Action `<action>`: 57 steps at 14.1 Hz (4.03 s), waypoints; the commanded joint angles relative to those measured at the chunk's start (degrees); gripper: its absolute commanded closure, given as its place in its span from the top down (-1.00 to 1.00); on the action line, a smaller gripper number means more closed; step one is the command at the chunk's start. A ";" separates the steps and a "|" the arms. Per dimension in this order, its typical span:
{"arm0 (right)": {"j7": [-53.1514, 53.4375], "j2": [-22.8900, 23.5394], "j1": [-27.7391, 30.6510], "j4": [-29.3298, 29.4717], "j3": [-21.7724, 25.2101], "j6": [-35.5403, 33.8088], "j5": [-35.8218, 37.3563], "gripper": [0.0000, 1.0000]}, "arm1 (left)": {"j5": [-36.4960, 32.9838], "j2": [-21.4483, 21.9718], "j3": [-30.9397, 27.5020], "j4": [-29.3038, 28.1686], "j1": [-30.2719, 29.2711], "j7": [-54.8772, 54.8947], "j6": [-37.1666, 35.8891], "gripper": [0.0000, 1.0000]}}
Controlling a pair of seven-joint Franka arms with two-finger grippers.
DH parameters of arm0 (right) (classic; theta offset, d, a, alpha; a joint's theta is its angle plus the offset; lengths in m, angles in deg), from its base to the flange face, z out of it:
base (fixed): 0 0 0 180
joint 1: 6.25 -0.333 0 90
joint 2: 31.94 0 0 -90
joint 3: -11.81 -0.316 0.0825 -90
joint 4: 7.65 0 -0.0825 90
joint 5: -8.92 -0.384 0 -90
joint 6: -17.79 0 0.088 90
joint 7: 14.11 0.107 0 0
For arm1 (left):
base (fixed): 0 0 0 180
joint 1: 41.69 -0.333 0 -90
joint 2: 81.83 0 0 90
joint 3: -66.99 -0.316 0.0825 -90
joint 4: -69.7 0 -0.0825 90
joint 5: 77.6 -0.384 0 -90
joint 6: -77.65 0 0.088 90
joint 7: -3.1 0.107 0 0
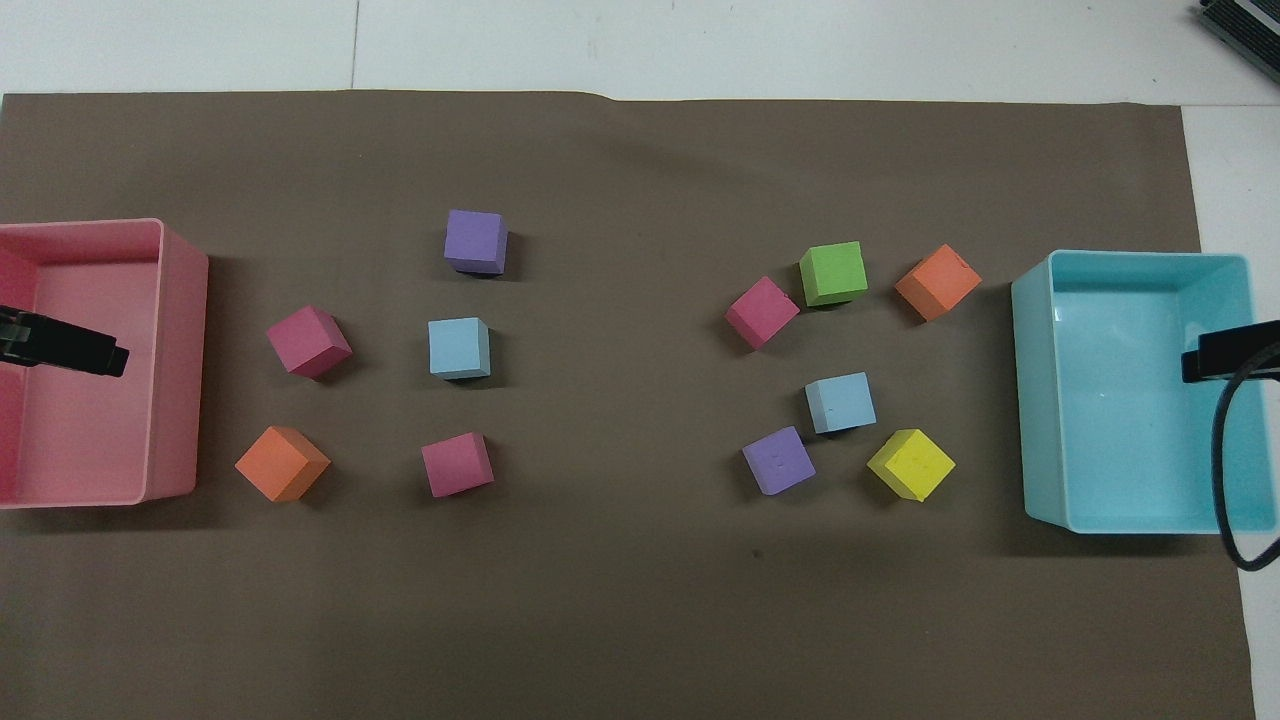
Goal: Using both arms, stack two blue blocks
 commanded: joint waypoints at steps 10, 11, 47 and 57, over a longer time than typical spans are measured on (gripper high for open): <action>-0.97 -0.99 -0.07 -7.46 -4.70 7.81 -0.81 1.00 | -0.07 1.17 0.62 -1.13 0.79 -0.17 1.08 1.00; -0.88 -0.90 -0.07 -8.34 -5.58 9.22 -0.73 1.00 | -0.07 1.17 0.62 -1.22 0.87 -0.08 0.91 1.00; -6.86 15.27 -9.22 -33.92 -7.79 47.02 -3.36 1.00 | 0.02 1.53 0.80 -1.83 0.96 0.10 1.00 1.00; -3.08 17.65 -7.81 -34.01 -7.79 47.11 -3.54 1.00 | 0.02 1.53 0.80 -1.83 0.96 0.10 1.00 1.00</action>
